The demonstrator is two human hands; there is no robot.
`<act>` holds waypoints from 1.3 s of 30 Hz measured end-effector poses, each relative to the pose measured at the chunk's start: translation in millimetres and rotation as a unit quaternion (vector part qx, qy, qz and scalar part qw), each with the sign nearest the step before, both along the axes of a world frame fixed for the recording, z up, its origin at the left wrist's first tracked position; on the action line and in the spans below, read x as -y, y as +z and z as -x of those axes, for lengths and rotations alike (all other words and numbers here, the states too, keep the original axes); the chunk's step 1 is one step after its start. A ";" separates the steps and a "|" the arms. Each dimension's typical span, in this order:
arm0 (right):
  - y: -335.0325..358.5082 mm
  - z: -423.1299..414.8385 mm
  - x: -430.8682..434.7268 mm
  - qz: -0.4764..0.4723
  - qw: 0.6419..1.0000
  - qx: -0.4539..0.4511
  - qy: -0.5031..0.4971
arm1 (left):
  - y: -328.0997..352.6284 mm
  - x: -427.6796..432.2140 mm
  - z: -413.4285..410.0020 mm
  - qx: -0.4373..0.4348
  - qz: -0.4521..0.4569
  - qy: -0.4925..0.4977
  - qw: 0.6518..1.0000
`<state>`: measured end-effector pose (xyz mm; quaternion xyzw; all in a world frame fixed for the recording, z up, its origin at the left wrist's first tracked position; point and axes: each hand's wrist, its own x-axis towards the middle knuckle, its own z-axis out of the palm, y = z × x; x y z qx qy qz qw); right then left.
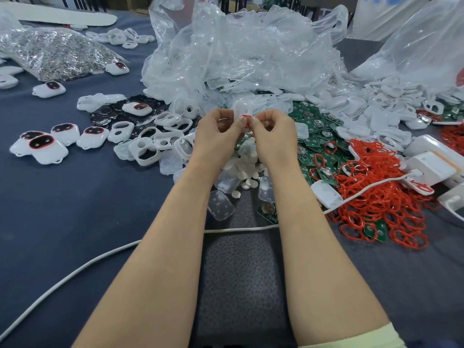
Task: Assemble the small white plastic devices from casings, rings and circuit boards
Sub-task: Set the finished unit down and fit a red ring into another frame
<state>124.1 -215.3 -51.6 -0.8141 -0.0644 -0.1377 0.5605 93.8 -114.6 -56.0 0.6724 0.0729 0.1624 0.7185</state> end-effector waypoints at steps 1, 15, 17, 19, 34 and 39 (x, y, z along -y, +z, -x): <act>0.0 0.0 0.2 0.000 1.000 -0.001 0.001 | -0.6 -0.3 -0.5 0.001 0.013 -0.005 1.000; 3.6 3.4 -2.8 -0.009 0.999 -0.047 0.012 | -2.5 -2.9 -3.4 -0.012 0.067 -0.003 0.998; 3.5 3.4 -2.7 -0.008 0.999 -0.047 0.011 | -2.6 -3.3 -4.1 -0.009 0.055 0.010 0.998; 3.6 3.7 -2.6 -0.003 0.999 -0.043 0.008 | -3.0 -3.4 -4.7 -0.010 0.047 0.013 0.999; 2.1 3.3 0.2 0.052 0.999 0.009 -0.004 | 1.0 -0.7 0.3 -0.007 -0.043 -0.001 0.999; 1.8 5.2 -2.3 0.028 1.000 -0.013 0.004 | -0.5 -2.1 0.3 -0.002 -0.033 -0.008 0.999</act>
